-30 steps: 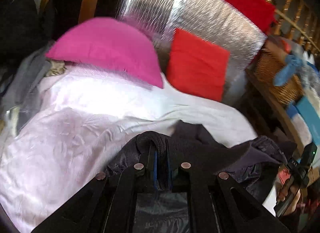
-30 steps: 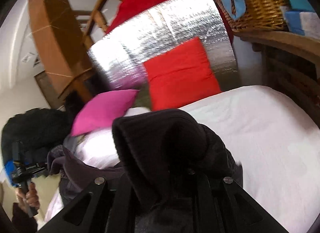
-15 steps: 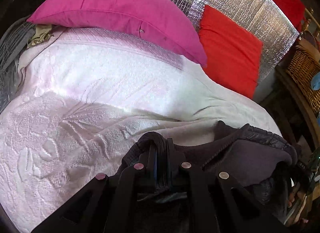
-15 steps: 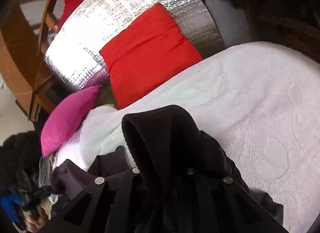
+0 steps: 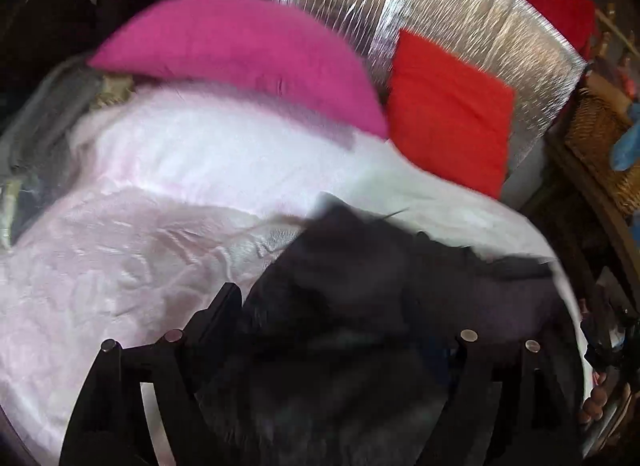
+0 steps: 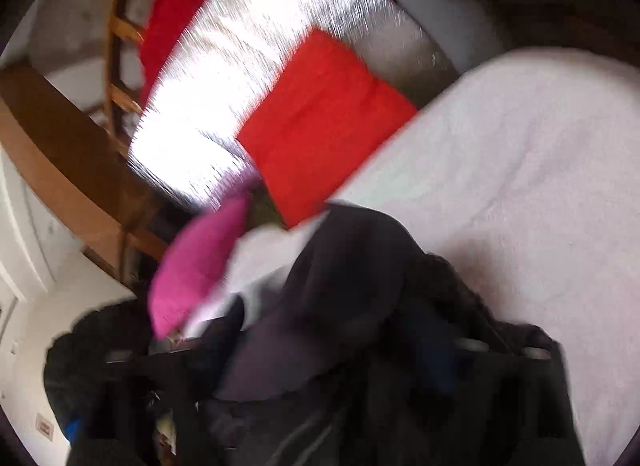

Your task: Fold large clothes

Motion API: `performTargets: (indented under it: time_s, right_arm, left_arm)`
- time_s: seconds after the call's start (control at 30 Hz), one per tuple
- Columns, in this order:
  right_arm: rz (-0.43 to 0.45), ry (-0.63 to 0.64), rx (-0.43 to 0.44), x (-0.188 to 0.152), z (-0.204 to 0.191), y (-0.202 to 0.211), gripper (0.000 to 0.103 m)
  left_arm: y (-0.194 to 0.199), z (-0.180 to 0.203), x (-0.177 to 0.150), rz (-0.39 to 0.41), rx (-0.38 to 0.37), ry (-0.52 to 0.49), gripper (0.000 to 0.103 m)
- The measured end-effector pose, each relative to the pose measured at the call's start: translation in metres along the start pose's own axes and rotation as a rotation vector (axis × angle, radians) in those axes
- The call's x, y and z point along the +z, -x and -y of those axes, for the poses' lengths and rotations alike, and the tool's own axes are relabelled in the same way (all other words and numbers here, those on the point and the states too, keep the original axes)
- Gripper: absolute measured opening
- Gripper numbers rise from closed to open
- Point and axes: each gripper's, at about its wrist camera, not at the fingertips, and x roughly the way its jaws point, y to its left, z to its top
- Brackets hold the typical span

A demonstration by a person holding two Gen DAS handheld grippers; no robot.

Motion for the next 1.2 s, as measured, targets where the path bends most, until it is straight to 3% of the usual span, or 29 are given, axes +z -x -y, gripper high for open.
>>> performTargets:
  time_s: [0.17, 0.33, 0.4, 0.53, 0.7, 0.77, 0.83, 0.87, 0.9, 0.93, 0.97, 1.0, 1.07, 1.2]
  right_arm:
    - [0.03, 0.027, -0.01, -0.011, -0.006, 0.074, 0.092]
    - [0.014, 0.054, -0.155, -0.039, 0.003, 0.13, 0.092]
    - [-0.004, 0.018, -0.176, -0.045, 0.011, 0.14, 0.092]
    - [-0.054, -0.004, -0.24, -0.061, 0.028, 0.149, 0.091]
    - [-0.096, -0.052, -0.23, -0.068, 0.053, 0.135, 0.09]
    - [-0.11, -0.046, -0.218, -0.071, 0.053, 0.127, 0.09]
    - [-0.143, -0.042, -0.219, -0.076, 0.055, 0.12, 0.081]
    - [-0.162, -0.033, -0.231, -0.077, 0.052, 0.112, 0.071]
    - [-0.186, -0.009, -0.268, -0.079, 0.049, 0.106, 0.053]
    - [-0.2, 0.025, -0.305, -0.082, 0.047, 0.103, 0.047]
    - [-0.196, 0.049, -0.305, -0.085, 0.045, 0.104, 0.04]
    - [-0.189, 0.068, -0.314, -0.086, 0.041, 0.105, 0.032]
    - [-0.174, 0.129, -0.343, -0.086, 0.025, 0.113, 0.024]
    - [-0.133, 0.2, -0.364, -0.092, -0.008, 0.137, 0.019]
  left_arm:
    - [0.072, -0.012, -0.041, 0.001, 0.026, 0.064, 0.085]
    - [0.111, -0.035, -0.108, -0.055, 0.1, 0.202, 0.086]
    - [0.115, -0.041, -0.129, -0.069, 0.124, 0.218, 0.086]
    - [0.106, -0.057, -0.139, -0.082, 0.18, 0.25, 0.086]
    - [0.077, -0.076, -0.135, -0.126, 0.145, 0.322, 0.086]
    - [0.067, -0.078, -0.131, -0.133, 0.098, 0.35, 0.086]
    - [0.055, -0.077, -0.129, -0.159, 0.063, 0.356, 0.086]
    - [0.052, -0.076, -0.128, -0.157, 0.071, 0.351, 0.086]
    - [0.051, -0.073, -0.128, -0.143, 0.079, 0.331, 0.086]
    - [0.05, -0.07, -0.127, -0.136, 0.092, 0.31, 0.081]
    - [0.05, -0.067, -0.126, -0.132, 0.109, 0.291, 0.064]
    - [0.05, -0.066, -0.125, -0.129, 0.099, 0.287, 0.054]
    - [0.056, -0.066, -0.126, -0.107, 0.117, 0.297, 0.036]
    - [0.067, -0.067, -0.126, -0.079, 0.151, 0.295, 0.029]
